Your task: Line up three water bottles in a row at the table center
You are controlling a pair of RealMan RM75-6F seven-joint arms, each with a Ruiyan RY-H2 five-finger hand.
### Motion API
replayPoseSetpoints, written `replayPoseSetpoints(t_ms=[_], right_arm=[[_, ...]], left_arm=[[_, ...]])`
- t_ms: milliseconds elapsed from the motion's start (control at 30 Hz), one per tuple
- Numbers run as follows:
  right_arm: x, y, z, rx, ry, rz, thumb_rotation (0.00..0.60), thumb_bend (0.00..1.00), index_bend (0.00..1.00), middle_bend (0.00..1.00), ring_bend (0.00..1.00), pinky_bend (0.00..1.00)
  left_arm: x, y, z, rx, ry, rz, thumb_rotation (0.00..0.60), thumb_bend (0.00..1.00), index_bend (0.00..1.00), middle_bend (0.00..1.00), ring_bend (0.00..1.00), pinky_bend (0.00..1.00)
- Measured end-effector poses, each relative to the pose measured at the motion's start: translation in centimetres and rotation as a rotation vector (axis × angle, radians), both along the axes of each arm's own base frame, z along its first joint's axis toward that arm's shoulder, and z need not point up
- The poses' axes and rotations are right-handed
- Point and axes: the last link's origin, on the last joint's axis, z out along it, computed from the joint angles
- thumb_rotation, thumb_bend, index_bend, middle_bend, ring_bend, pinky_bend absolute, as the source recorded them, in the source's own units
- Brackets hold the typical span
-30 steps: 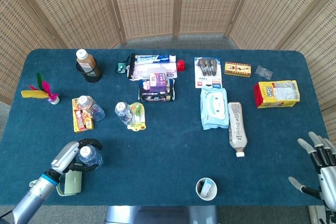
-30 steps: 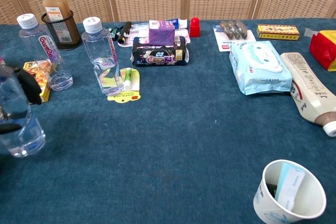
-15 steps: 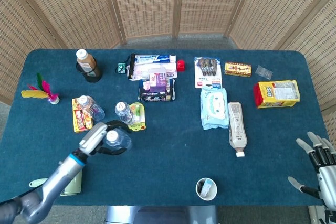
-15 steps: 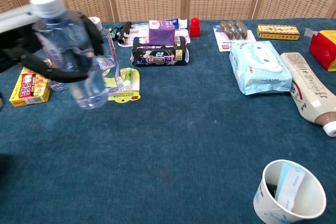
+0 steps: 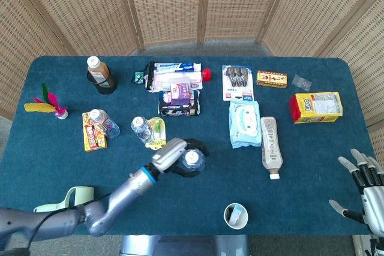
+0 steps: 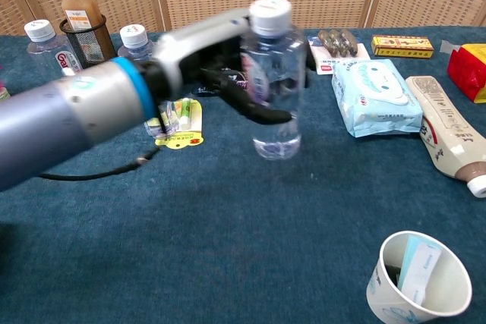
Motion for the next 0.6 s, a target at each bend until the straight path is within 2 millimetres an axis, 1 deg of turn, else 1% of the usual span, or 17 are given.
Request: replayPoseSetpoints(t_ms=[200,267,367,500,533,600], right_arm=[[-0.1,-0.1,0.1,-0.003,-0.001,-0.005,0.600,0.00,0.15,0.03,0.00,0.00],[-0.1,-0.1,0.1,-0.005,-0.004,-0.006,0.600,0.00,0.15,0.03,0.00,0.00],[-0.2,-0.2,0.3,-0.011,-0.008,-0.008,0.600,0.00,0.15,0.03,0.00,0.00],[-0.3,-0.2,0.5,-0.011,-0.015,-0.010,0.600,0.00,0.15,0.03,0.00,0.00],[-0.3,-0.2,0.5,-0.012,-0.015,-0.009,0.600,0.00,0.15,0.03,0.00,0.00],[-0.3,-0.2,0.5,-0.012,-0.015,-0.007,0.600,0.00,0.15,0.03,0.00,0.00]], left_arm=[[3.0,0.8,-3.2,-0.038,0.055,-0.012,0.600,0.23,0.39,0.42,0.35,0.36],[3.8,0.8,-3.9,-0.043,0.067,-0.015,0.600,0.23,0.39,0.42,0.35,0.36],[4.6,0.7,-4.9,-0.045,0.082,-0.017,0.600,0.22,0.39,0.42,0.35,0.36],[5.1,0.5,-5.7,-0.050,0.079,-0.004,0.600,0.23,0.39,0.42,0.35,0.35],[5.1,0.5,-5.7,-0.049,0.076,0.000,0.600,0.23,0.38,0.39,0.30,0.32],[5.0,0.5,-5.6,-0.050,0.072,-0.001,0.600,0.23,0.32,0.26,0.17,0.24]])
